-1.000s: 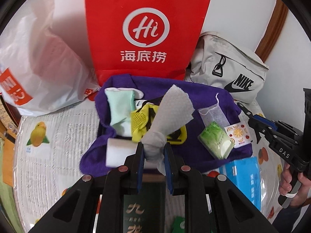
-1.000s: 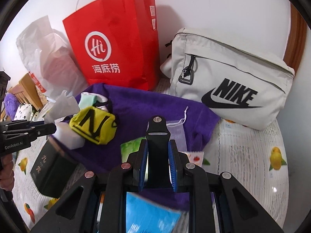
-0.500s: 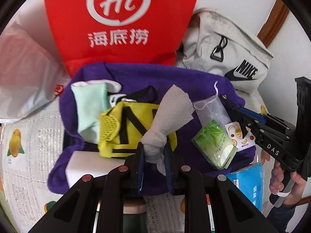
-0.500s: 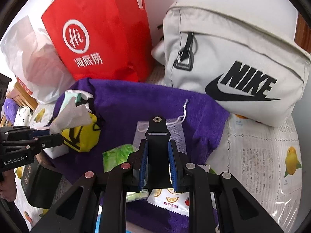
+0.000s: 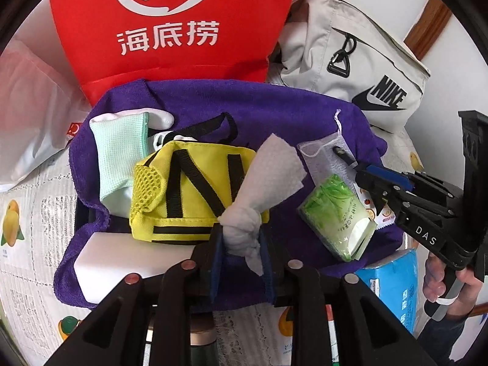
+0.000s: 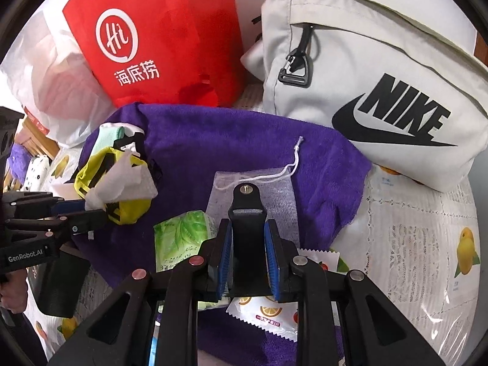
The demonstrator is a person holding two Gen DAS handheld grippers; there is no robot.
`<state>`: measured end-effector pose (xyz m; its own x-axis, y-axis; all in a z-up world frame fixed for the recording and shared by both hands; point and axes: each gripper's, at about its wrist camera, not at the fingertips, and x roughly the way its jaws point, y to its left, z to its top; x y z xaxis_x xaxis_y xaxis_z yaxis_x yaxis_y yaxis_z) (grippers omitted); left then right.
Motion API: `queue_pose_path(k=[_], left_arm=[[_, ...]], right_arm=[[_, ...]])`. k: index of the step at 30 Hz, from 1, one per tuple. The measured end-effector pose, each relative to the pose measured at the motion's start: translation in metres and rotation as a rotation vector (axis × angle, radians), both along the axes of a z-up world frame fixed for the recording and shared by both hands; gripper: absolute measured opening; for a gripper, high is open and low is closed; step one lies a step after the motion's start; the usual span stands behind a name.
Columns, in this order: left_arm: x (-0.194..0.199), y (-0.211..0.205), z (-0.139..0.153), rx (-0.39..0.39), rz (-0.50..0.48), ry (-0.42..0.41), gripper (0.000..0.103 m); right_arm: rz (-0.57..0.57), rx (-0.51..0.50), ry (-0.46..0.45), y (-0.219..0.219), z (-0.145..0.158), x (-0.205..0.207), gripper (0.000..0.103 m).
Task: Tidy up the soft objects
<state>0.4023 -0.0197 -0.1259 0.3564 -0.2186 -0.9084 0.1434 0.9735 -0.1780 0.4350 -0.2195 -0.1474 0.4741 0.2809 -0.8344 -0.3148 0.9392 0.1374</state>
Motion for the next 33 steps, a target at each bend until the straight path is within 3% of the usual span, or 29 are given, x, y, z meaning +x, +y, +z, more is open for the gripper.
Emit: queue_pose_path(k=[4, 13, 15, 24, 33], left_arm=[[-0.003, 0.001, 0.001, 0.017, 0.003, -0.006, 0.038], [-0.032, 0.006, 0.025, 0.041, 0.01, -0.041, 0.04], [-0.043, 0.007, 0.033, 0.061, 0.019, -0.058, 0.046], [-0.097, 0.02, 0.06, 0.064, 0.04, -0.11, 0.048], [-0.156, 0.02, 0.068, 0.079, 0.051, -0.131, 0.048]], right_arm=[[0.006, -0.001, -0.023, 0.003, 0.007, -0.005, 0.051], [-0.016, 0.023, -0.067, 0.002, 0.04, -0.031, 0.051], [-0.025, 0.031, -0.069, -0.001, 0.045, -0.044, 0.051], [-0.018, 0.036, -0.086, -0.005, 0.063, -0.128, 0.051], [0.013, 0.055, -0.102, -0.002, 0.067, -0.206, 0.051]])
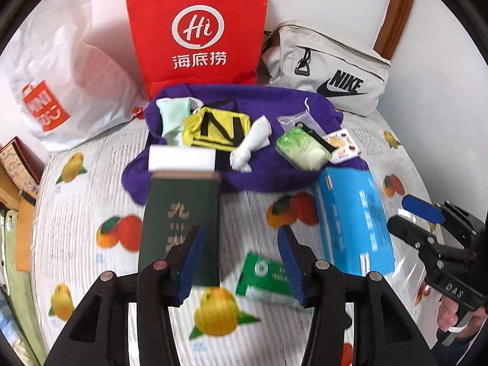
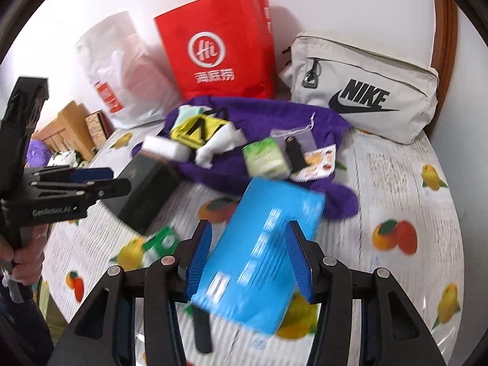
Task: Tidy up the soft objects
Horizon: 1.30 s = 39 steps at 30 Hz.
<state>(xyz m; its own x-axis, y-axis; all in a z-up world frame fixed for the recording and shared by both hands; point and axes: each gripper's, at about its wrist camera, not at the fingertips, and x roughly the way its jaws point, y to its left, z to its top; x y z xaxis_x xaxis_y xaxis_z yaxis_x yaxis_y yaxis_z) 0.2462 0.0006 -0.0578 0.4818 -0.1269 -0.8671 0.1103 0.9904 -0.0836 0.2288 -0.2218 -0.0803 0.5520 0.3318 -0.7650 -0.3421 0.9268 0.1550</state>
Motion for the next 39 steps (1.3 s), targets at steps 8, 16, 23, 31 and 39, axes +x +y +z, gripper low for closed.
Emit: queue_pose_path(k=[8, 16, 23, 31, 39], left_arm=[[-0.045, 0.01, -0.007, 0.005, 0.049, 0.009, 0.048], [-0.074, 0.015, -0.021, -0.001, 0.081, 0.032, 0.048], [-0.087, 0.02, -0.036, -0.011, 0.082, 0.052, 0.048], [-0.089, 0.025, -0.049, -0.053, 0.083, 0.073, 0.048], [-0.089, 0.029, -0.059, -0.085, 0.091, 0.091, 0.048]], right_arm=[[0.038, 0.013, 0.005, 0.002, -0.012, -0.052, 0.041], [0.092, 0.027, 0.041, 0.01, -0.039, -0.087, 0.041], [0.106, -0.015, 0.094, 0.025, -0.087, -0.086, 0.027], [0.114, -0.058, 0.071, 0.041, -0.101, -0.078, 0.027], [0.126, -0.122, 0.014, 0.052, -0.102, -0.08, 0.02]])
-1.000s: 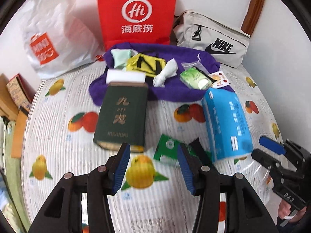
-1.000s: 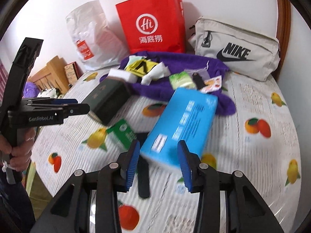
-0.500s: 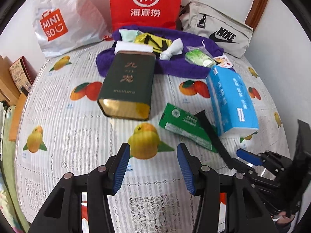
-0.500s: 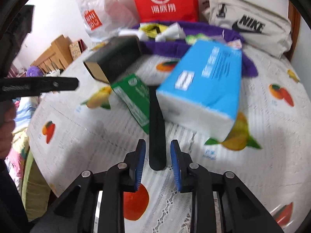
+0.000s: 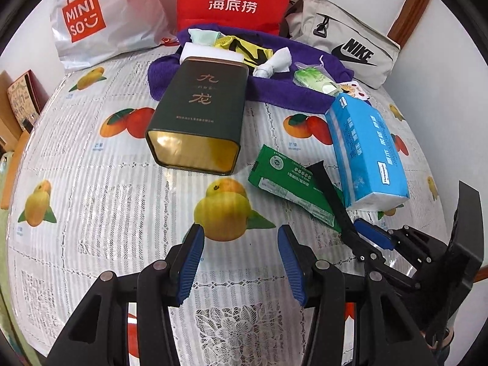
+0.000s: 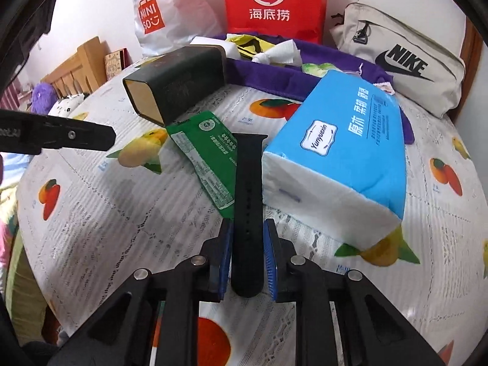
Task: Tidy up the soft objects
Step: 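Grasp the black watch strap on the bedspread with the right tool, then hold the strap in the right tool while the left tool reaches the green sachet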
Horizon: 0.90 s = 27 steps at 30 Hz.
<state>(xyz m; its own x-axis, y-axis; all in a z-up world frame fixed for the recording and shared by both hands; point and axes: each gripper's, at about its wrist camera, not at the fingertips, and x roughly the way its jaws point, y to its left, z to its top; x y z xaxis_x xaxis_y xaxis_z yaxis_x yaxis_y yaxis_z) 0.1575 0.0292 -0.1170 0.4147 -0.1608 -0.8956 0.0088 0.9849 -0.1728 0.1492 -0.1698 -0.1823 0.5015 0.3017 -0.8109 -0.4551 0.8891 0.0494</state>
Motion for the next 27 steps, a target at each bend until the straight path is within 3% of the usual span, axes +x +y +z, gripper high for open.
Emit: queue_pose_path(k=[4, 10, 13, 19, 21, 24, 27], left_arm=[[-0.001, 0.003, -0.003, -0.011, 0.001, 0.003, 0.048], [-0.003, 0.005, -0.008, -0.03, -0.004, 0.007, 0.048], [-0.003, 0.006, -0.01, -0.029, -0.004, 0.013, 0.048], [-0.002, 0.01, -0.014, -0.032, 0.013, 0.026, 0.048], [-0.003, 0.012, -0.014, -0.035, 0.02, 0.028, 0.048], [-0.003, 0.013, -0.015, -0.035, 0.023, 0.031, 0.048], [-0.004, 0.013, -0.016, -0.04, 0.019, 0.03, 0.048]], right_arm=[[0.017, 0.03, 0.064, -0.007, 0.006, -0.013, 0.02], [0.044, -0.002, 0.095, -0.002, 0.004, -0.03, 0.021], [0.037, 0.039, 0.108, -0.002, 0.003, -0.024, 0.028], [0.029, 0.029, 0.072, 0.009, 0.002, -0.01, 0.029], [0.032, -0.007, 0.04, 0.016, 0.001, -0.009, 0.021], [0.053, -0.043, 0.009, 0.02, 0.0, -0.012, 0.021], [0.047, -0.026, 0.043, 0.016, 0.002, -0.013, 0.021]])
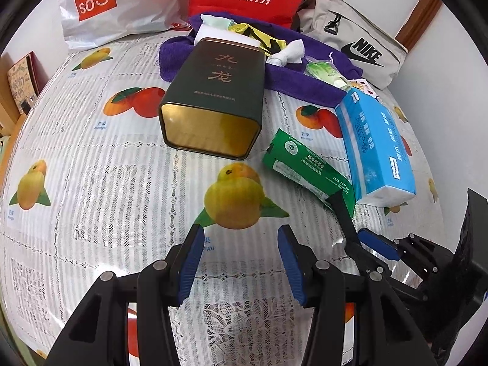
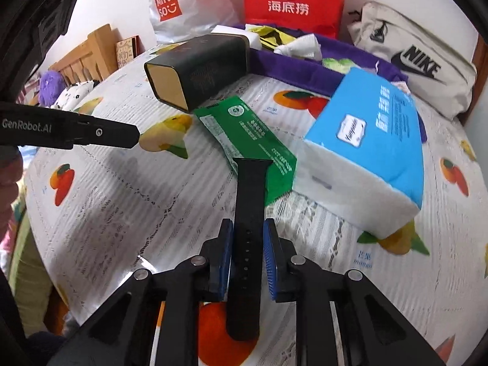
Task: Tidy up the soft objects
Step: 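Hold the strap in the right tool while the left tool reaches the green sachet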
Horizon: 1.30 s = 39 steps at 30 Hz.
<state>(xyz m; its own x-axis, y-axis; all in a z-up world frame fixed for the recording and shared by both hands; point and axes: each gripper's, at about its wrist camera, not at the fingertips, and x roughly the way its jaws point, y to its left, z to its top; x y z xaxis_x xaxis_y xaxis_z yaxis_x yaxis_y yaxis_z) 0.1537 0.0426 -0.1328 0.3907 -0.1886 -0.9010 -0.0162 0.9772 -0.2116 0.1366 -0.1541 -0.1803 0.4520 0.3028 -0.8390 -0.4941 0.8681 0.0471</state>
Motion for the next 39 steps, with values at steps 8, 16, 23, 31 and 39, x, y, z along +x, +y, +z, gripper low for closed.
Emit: queue_pose_path(k=[8, 16, 23, 31, 39], left_arm=[[0.002, -0.007, -0.005, -0.026, -0.014, 0.009, 0.048], [0.012, -0.021, -0.008, -0.07, -0.004, 0.016, 0.048], [0.031, -0.051, -0.01, -0.086, 0.009, 0.029, 0.05], [0.058, -0.074, -0.025, -0.074, 0.161, 0.075, 0.061], [0.078, -0.081, -0.027, -0.056, 0.278, 0.082, 0.063]], right_arm=[[-0.013, 0.007, -0.026, 0.001, -0.003, 0.0, 0.021], [-0.001, 0.064, 0.007, -0.015, 0.008, -0.008, 0.02], [-0.003, 0.056, -0.004, -0.046, 0.015, -0.019, 0.02], [-0.04, 0.069, 0.017, -0.082, 0.008, -0.017, 0.02], [-0.052, 0.088, 0.042, -0.096, 0.002, -0.009, 0.02]])
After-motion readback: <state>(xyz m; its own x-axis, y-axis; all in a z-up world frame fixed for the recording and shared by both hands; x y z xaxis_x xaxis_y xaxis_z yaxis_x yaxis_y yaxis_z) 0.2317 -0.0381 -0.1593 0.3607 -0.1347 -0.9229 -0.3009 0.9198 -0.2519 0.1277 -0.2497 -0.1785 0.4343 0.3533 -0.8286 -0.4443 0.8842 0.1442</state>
